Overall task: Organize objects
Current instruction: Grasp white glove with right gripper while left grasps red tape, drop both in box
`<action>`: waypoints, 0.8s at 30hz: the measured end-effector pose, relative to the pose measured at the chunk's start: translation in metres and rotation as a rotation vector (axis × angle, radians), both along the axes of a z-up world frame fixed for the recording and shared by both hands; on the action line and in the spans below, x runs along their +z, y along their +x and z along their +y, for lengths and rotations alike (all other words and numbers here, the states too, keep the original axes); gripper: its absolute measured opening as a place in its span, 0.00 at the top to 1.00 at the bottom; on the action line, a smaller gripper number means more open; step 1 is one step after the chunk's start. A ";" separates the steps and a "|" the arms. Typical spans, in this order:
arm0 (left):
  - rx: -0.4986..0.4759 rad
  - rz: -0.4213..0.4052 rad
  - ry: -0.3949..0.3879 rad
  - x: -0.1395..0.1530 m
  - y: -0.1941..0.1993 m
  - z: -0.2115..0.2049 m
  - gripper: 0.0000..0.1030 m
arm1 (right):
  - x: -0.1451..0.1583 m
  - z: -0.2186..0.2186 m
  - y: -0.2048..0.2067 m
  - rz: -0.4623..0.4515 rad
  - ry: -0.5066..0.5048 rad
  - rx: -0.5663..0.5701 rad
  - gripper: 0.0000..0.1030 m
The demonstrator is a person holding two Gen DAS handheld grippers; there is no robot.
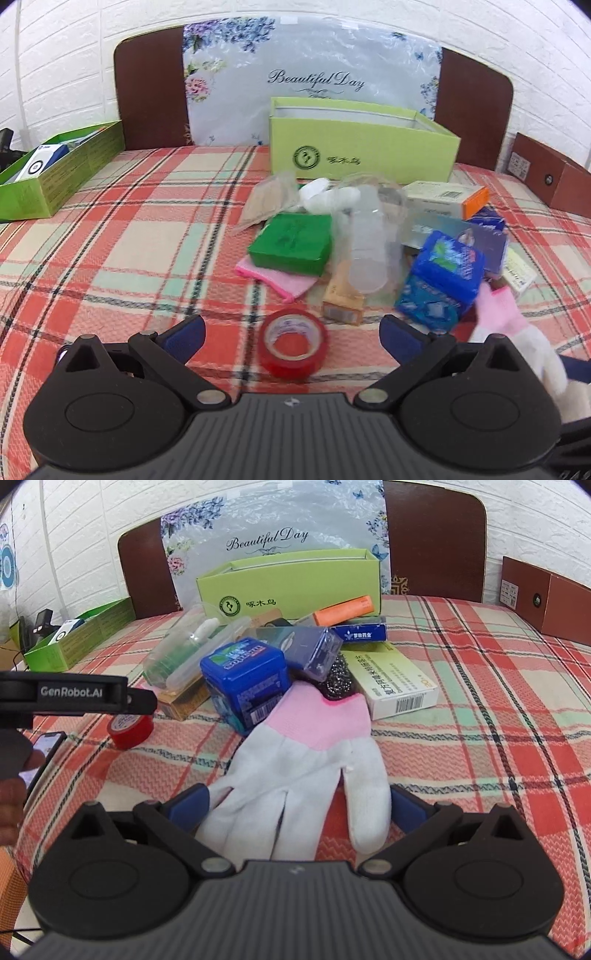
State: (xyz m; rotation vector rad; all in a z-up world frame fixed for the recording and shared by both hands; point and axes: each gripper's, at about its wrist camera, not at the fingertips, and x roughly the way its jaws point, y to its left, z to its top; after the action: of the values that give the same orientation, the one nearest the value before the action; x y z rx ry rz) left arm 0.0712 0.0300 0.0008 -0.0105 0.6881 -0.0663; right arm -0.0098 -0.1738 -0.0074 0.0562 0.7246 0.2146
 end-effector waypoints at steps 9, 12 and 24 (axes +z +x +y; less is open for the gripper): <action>-0.076 0.083 -0.040 -0.017 0.021 0.002 0.33 | -0.007 0.009 0.011 -0.023 -0.023 0.031 0.13; -0.063 0.059 0.007 -0.022 0.019 -0.002 0.31 | -0.007 0.009 0.010 -0.037 -0.031 0.046 0.29; -0.162 -0.004 -0.043 0.004 -0.010 0.009 0.53 | 0.014 0.006 -0.005 -0.100 0.015 0.098 0.84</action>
State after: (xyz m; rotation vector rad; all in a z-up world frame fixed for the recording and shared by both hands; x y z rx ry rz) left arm 0.0615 0.0387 0.0051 0.0046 0.6826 -0.2368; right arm -0.0152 -0.1680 0.0063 0.0239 0.6271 0.3147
